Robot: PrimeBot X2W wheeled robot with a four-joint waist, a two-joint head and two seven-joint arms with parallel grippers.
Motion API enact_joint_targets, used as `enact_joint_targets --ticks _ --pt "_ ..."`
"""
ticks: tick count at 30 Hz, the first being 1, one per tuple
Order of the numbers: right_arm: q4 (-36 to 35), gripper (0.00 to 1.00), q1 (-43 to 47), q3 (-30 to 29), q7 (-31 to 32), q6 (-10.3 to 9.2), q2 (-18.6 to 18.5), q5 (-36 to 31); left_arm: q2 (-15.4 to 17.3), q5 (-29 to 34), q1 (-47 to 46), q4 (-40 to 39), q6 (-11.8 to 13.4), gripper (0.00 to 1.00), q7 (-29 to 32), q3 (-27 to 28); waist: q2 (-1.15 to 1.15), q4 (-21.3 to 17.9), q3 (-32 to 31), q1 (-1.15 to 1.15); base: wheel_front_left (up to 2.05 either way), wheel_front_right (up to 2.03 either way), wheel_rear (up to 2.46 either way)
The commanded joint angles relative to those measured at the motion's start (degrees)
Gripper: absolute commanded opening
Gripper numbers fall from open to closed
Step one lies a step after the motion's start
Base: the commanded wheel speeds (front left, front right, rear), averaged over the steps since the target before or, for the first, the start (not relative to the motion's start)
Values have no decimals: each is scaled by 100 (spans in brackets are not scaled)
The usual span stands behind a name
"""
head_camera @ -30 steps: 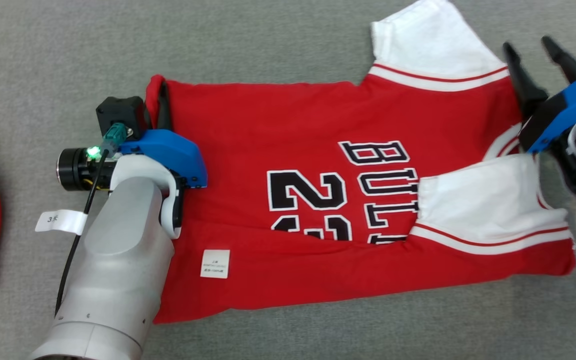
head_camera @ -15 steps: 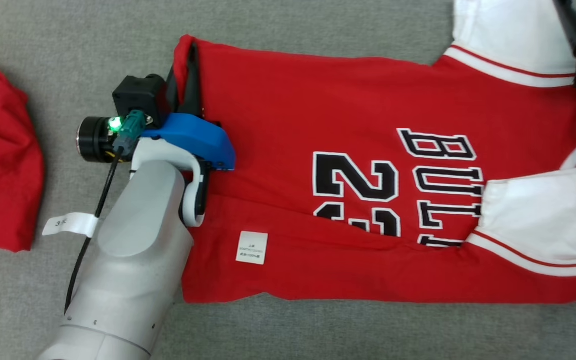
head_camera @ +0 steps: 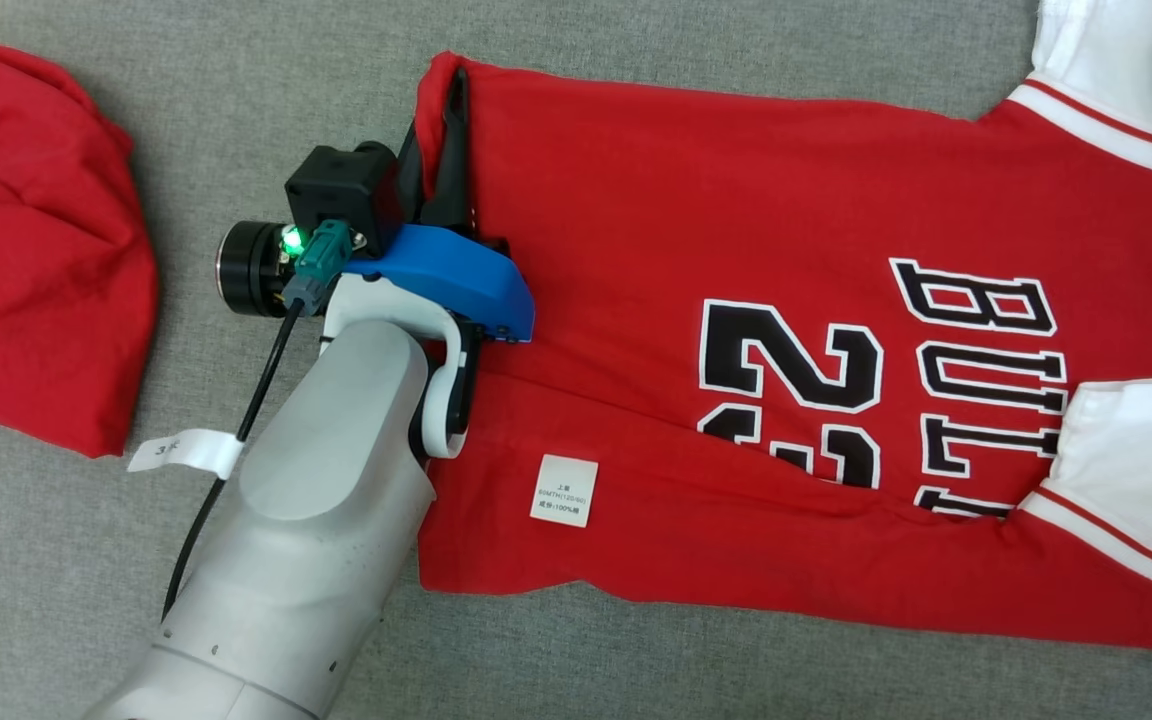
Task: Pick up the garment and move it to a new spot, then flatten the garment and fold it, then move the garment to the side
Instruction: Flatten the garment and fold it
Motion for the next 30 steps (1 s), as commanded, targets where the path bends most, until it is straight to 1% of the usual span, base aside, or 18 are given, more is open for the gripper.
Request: enact_joint_targets --ticks 1,4,7,9,14,18,23,26,30 --pt "128 0 179 101 -4 2 2 -6 67 -38 228 95 39 0 29 -2 0 -9 -20 0 0 0 0" --pt "181 0 -26 -51 -677 -1 -49 -91 65 18 202 -50 70 0 24 157 0 -51 -93 0 0 0 0" --pt "337 0 -139 -172 -1394 0 92 -195 64 179 183 -156 45 0 20 385 0 -140 -191 0 0 0 0" --pt "454 0 -97 -266 -1782 0 203 -148 57 321 215 -207 -2 0 16 538 0 -222 -295 0 0 0 0" --pt "487 0 133 -289 -2357 0 469 15 147 616 381 -188 -164 0 16 888 0 -532 -600 0 0 0 0" --pt "191 0 477 -318 -2554 1 628 300 275 879 597 -153 -242 0 16 1057 0 -808 -923 0 0 0 0" --pt "-407 0 1292 -216 -2610 1 714 597 449 1053 1089 -133 -342 0 16 1318 0 -1141 -1438 0 0 0 0" --pt "-799 0 1871 -339 -2609 1 763 764 532 1100 1468 -129 -402 0 16 1476 0 -1302 -1727 0 0 0 0" --pt "-1186 0 2763 -569 -2611 2 879 888 545 1144 2013 -145 -419 0 16 1646 0 -1440 -2066 0 0 0 0"
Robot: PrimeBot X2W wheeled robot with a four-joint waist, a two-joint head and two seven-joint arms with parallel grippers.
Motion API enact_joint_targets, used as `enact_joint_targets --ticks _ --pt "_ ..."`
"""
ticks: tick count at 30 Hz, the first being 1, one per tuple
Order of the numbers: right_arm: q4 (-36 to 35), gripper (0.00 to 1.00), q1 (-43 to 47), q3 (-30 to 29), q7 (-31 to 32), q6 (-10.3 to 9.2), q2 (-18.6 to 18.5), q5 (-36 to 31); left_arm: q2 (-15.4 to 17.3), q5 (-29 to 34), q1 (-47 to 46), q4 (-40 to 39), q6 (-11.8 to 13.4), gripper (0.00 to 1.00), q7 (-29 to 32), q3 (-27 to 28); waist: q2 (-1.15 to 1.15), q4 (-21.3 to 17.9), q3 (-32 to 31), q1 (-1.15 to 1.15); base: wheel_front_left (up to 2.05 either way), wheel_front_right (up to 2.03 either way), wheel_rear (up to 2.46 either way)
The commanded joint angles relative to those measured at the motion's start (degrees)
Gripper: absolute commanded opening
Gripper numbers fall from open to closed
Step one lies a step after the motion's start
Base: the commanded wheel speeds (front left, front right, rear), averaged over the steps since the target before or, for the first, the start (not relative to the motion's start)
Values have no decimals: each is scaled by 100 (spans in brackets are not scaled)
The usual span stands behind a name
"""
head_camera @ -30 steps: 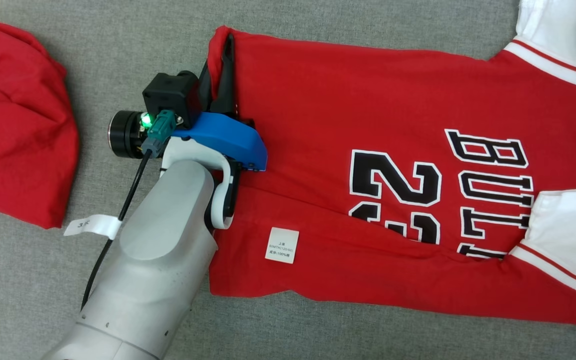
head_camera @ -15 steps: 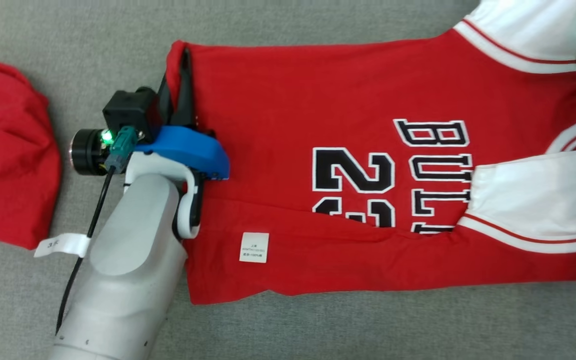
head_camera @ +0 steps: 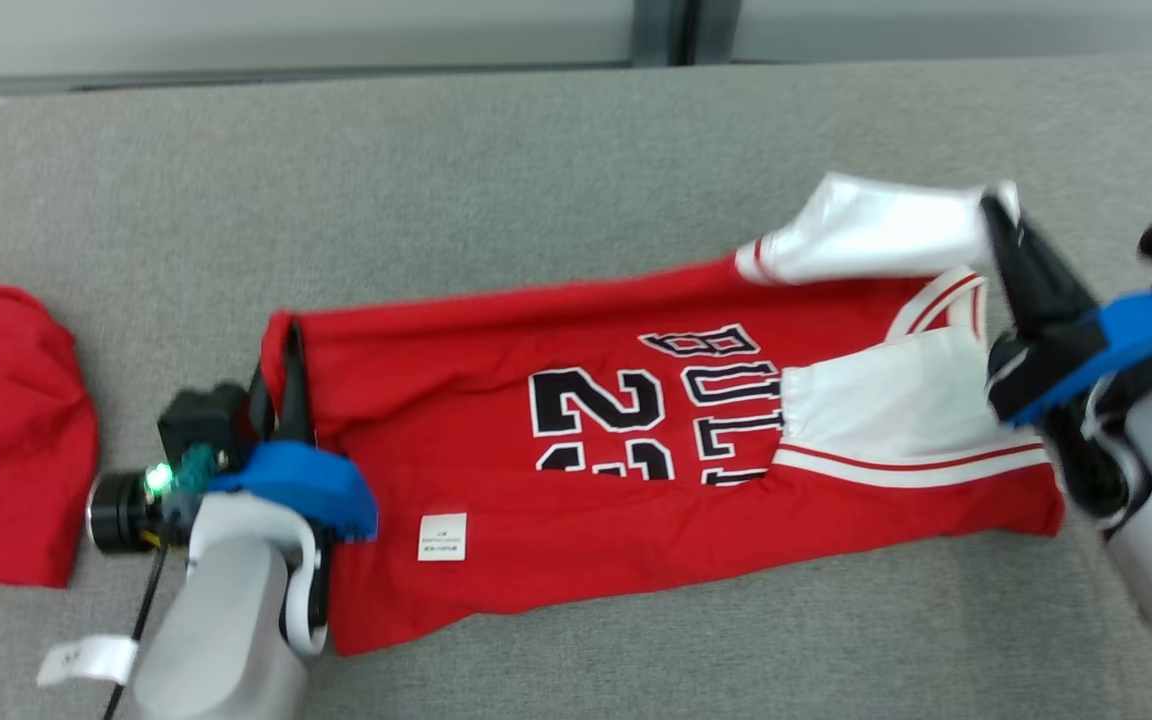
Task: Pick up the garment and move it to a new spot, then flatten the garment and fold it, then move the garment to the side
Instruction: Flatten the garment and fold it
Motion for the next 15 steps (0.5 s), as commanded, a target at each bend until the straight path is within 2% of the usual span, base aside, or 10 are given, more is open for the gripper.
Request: enact_joint_targets --ticks 1,8,9,10,11,12,13,14,15 --pt "-72 0 266 -64 -25 0 65 25 34 42 157 0 -21 0 -1 34 0 -252 -284 1 0 0 0" --pt "-181 0 1486 -442 -26 0 415 -80 -86 84 889 146 -152 0 -1 216 0 -360 -563 1 0 0 0" --pt "-155 0 1592 -503 -26 0 473 -105 -113 93 952 154 -143 2 -1 249 0 -366 -580 1 0 0 0" --pt "-135 0 1690 -555 -26 0 531 -126 -122 89 1016 173 -152 10 -1 289 0 -371 -595 1 0 0 0" --pt "-113 0 1770 -623 -26 0 581 -152 -137 89 1077 186 -159 1 -1 328 0 -376 -610 1 0 0 0" --pt "-85 0 1833 -697 -26 0 615 -184 -169 109 1137 167 -144 5 -1 348 0 -379 -624 1 0 0 0" --pt "-48 29 1883 -777 -26 0 646 -240 -198 104 1199 147 -122 18 -1 383 0 -380 -636 1 0 0 0" --pt "-31 78 1928 -843 -26 0 684 -313 -203 139 1250 89 -92 62 -1 442 0 -378 -646 1 0 0 0" --pt "-25 100 1950 -921 -26 0 730 -387 -214 175 1294 13 -57 100 -1 504 0 -376 -656 1 0 0 0"
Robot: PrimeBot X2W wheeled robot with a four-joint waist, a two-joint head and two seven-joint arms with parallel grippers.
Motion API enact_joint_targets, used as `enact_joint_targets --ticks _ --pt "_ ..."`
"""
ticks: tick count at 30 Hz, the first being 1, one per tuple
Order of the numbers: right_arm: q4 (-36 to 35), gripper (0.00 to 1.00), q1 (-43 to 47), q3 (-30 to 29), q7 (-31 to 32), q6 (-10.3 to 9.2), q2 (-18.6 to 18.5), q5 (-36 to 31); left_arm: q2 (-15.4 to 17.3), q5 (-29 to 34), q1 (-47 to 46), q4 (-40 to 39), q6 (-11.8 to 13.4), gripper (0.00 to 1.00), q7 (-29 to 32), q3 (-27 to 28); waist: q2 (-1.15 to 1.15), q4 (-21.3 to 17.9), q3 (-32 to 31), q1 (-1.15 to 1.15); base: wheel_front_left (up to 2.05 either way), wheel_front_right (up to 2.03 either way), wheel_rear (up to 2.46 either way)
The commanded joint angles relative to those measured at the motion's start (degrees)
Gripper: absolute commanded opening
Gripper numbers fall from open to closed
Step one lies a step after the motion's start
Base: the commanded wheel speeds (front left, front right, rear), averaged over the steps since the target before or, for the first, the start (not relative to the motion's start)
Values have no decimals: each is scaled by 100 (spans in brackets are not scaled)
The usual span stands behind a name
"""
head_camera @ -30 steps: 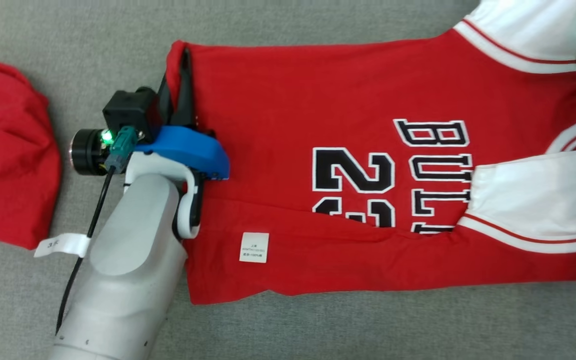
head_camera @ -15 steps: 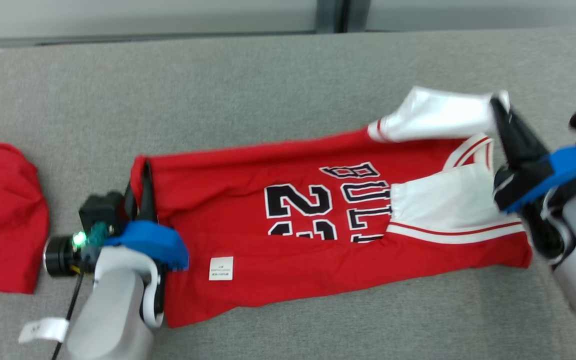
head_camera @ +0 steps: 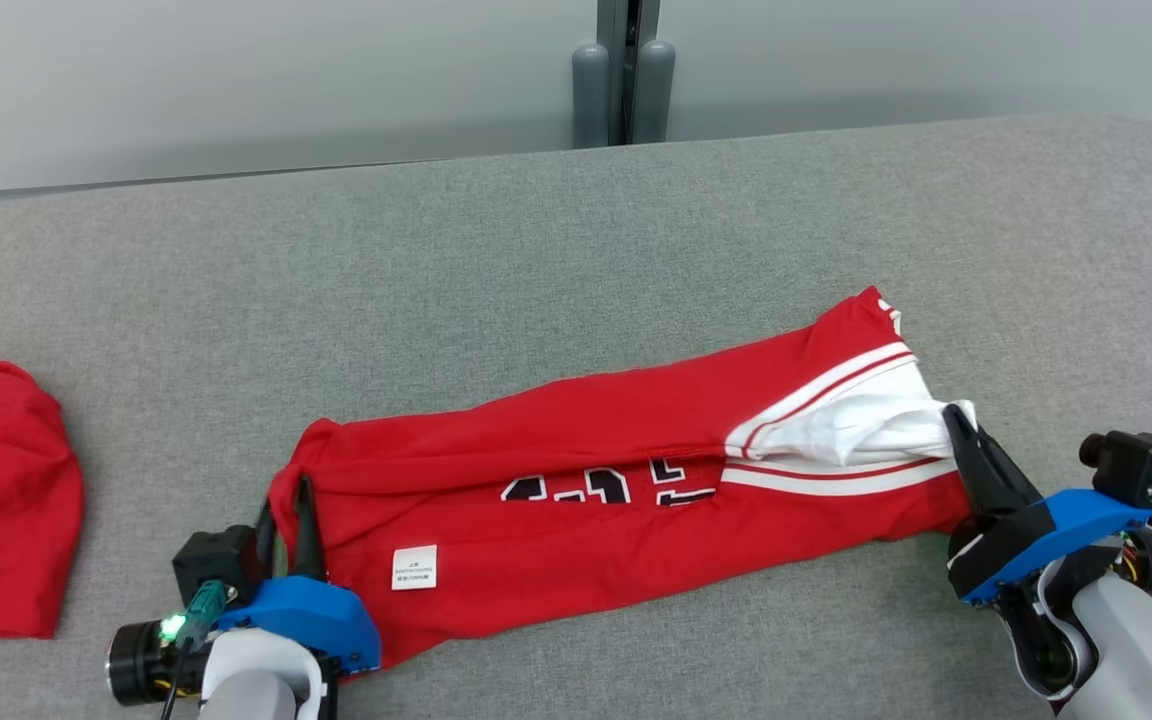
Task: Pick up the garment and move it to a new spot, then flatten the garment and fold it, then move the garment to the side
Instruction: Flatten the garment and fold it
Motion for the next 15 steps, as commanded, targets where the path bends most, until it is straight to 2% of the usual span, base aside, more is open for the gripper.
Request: enact_joint_targets --ticks 1,4,7,11,15 --pt "-9 100 82 -114 -26 0 53 -113 11 68 108 -106 71 100 -3 91 0 1 -13 1 0 0 0" --pt "-102 100 142 -416 -26 0 127 -571 -60 247 300 -431 234 100 -3 231 0 14 -60 1 0 0 0" --pt "-317 100 190 -795 -25 0 202 -1428 -106 454 526 -799 379 100 -2 332 0 28 -124 1 0 0 0" --pt "-509 100 424 -1147 -22 0 465 -2477 -144 772 777 -1146 384 100 -2 248 0 58 -269 1 0 0 0" --pt "-509 100 650 -1370 -22 0 747 -2991 -181 900 1023 -1223 361 100 -2 174 0 78 -482 1 0 0 0"
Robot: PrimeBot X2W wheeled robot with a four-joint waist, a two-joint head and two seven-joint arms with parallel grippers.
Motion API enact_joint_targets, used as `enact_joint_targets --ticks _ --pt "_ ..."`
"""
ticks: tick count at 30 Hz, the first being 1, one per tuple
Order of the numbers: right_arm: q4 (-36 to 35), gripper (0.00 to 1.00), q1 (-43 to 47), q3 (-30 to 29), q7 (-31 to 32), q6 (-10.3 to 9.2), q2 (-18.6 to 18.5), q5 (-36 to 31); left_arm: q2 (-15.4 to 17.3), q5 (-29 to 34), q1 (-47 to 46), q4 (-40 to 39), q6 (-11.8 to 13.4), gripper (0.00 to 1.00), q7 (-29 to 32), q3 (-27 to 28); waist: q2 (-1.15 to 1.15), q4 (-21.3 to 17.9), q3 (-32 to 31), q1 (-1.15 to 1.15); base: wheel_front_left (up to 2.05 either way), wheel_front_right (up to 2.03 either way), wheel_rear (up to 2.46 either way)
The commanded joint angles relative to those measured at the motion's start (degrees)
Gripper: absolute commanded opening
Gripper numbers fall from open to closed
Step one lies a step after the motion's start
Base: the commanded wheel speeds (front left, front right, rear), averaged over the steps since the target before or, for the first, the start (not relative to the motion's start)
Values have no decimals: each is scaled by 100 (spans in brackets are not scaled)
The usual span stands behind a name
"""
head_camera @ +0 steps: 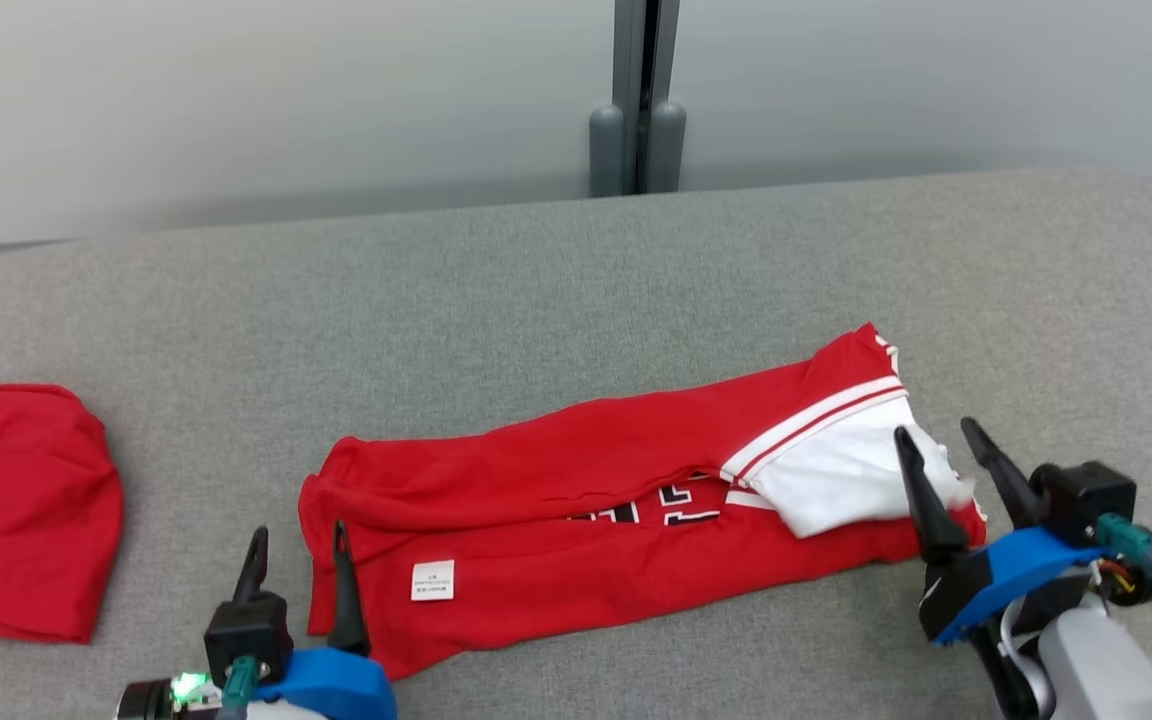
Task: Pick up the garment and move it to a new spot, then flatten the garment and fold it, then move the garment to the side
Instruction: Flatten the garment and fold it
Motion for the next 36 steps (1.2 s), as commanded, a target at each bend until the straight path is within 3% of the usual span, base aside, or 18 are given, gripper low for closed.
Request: enact_joint_targets --ticks 1,10,22,31,36 --pt "4 100 158 -55 -17 0 83 -111 -2 56 86 -33 -9 100 -1 -9 0 -23 -98 0 0 0 0" --pt "225 100 506 -196 -17 0 394 -338 -28 -3 438 -6 -163 100 -1 -176 0 -31 -365 0 0 0 0" --pt "422 100 -149 -148 -17 0 176 -231 -30 -206 95 -122 -57 100 -1 -489 0 83 229 0 0 0 0" --pt "1778 100 -1073 -111 57 0 23 -60 -29 -388 -304 1 33 100 -1 -803 0 286 845 0 0 0 0" --pt "2417 100 -1087 197 212 1 142 344 -29 -443 -405 43 74 100 -1 -896 0 346 954 0 0 0 0"
